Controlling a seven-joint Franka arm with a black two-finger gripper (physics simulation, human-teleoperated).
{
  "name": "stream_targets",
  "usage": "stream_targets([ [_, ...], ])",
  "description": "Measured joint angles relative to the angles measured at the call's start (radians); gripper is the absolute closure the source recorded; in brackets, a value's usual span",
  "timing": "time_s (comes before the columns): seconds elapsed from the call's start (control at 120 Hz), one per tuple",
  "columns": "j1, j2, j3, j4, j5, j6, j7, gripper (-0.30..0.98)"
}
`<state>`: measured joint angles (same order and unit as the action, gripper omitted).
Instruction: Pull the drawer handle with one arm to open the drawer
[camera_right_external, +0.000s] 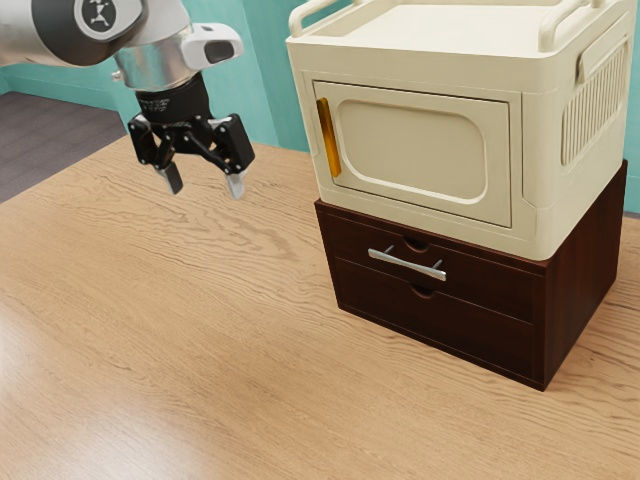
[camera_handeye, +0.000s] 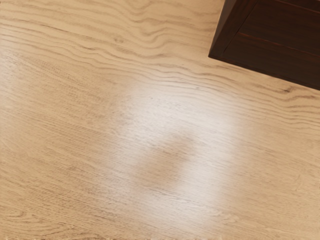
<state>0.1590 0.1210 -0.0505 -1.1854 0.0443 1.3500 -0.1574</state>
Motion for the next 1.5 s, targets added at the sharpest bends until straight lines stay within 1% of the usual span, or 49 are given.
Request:
stream_targets([
  [0.192, 0.000, -0.003, 0.000, 0.005, -0.005, -0.009, -0.027, 0.00],
  [0.267, 0.001, -0.054, -0.004, 0.124, -0.004, -0.017, -0.037, 0.00],
  [0.308, 0.000, -0.090, -0.011, 0.165, -0.004, -0.020, -0.041, 0.00],
  [0.467, -0.030, -0.120, -0.022, 0.198, -0.003, -0.023, -0.055, 0.00],
  [0.7, -0.098, -0.105, -0.016, 0.187, 0.000, -0.011, -0.069, 0.00],
  [0.767, -0.105, -0.076, -0.019, 0.186, -0.001, -0.009, -0.073, 0.00],
  [0.858, -0.063, -0.016, -0.022, 0.185, -0.002, 0.002, -0.077, 0.00],
  [0.933, -0.014, 0.000, -0.023, 0.161, -0.001, 0.011, -0.080, 0.00],
  [0.983, -0.006, -0.025, -0.034, 0.112, 0.000, 0.021, -0.082, 0.00],
  [1.033, 0.001, -0.082, -0.063, 0.002, 0.000, 0.060, -0.085, 0.00],
  [1.092, 0.001, -0.180, -0.093, -0.145, 0.001, 0.103, -0.087, 0.00],
  [1.175, -0.028, -0.324, -0.101, -0.322, 0.000, 0.139, -0.091, 0.00],
  [1.3, -0.029, -0.389, -0.103, -0.452, 0.002, 0.183, -0.085, 0.00],
  [1.425, -0.035, -0.533, -0.098, -0.727, 0.019, 0.300, -0.068, 0.00],
  [1.5, -0.047, -0.570, -0.100, -0.795, 0.030, 0.370, -0.028, 0.00],
])
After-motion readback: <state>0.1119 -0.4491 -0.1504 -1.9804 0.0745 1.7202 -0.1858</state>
